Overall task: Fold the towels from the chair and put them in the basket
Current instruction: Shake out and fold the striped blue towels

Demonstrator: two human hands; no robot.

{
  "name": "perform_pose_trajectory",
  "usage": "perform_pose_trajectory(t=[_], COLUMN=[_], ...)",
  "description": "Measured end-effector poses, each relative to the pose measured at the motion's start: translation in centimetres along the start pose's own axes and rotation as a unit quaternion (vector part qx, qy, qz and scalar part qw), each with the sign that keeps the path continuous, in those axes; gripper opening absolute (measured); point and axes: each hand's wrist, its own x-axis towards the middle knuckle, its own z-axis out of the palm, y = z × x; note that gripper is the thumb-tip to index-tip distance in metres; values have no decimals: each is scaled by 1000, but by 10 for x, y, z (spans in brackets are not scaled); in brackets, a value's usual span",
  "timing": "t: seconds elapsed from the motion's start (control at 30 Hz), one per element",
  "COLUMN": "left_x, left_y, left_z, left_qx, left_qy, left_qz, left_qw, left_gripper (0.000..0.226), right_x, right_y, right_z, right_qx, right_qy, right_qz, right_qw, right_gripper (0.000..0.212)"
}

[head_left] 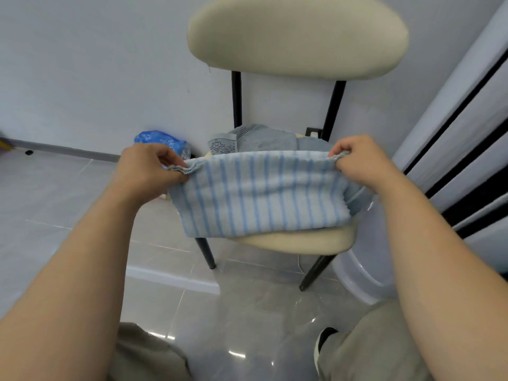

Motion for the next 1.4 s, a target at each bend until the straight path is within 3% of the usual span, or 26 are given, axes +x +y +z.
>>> perform_pose_trajectory(t=[0.17,0.37,0.47,0.57,0.73,0.83,0.9,0.97,1.03,1.1,1.17,1.3,1.4], left_x=[-33,-74,-91,-104,-118,-121,-123,-120,-118,-114,-110,-108,-107], left_y=[1,-1,-3,-2,-15,-11,-6,-8,-15,-17,-15,-6,0], left_z=[-22,-36,-42,-45,-36,-34,-38,-41,-40,-35,-32,-31,-31], left_qx=[-6,-172,-227,-207,-74,-110,-146,-134,-60,6,20,101,105], left_qy=[-17,-74,-41,-29,-168,-186,-195,-224,-247,-210,-163,-184,-23], left_qz=[38,10,13,20,-27,-52,-58,-64,-53,-32,-22,-1,21], left_qw=[999,982,973,978,983,975,968,963,966,977,986,978,994], left_gripper=[17,29,26,38,19,11,6,11,10,8,6,13,7], right_x=[-39,-83,-102,-121,-145,-154,-157,-157,-155,-152,-147,-139,-138], right_y=[-4,-2,0,-2,11,19,17,12,9,8,8,8,5], right_z=[-18,-35,-39,-41,-40,-45,-50,-52,-50,-44,-41,-38,-34], right_qx=[24,106,128,168,74,43,66,72,87,91,66,41,24], right_qy=[43,104,109,69,-157,-248,-235,-160,-127,-128,-79,-44,-65], right_qz=[-9,4,12,13,42,71,81,75,75,79,58,32,13], right_qw=[999,989,986,983,984,965,966,982,985,984,993,998,998], right_gripper=[26,29,32,35,47,44,26,9,23,27,15,12,16])
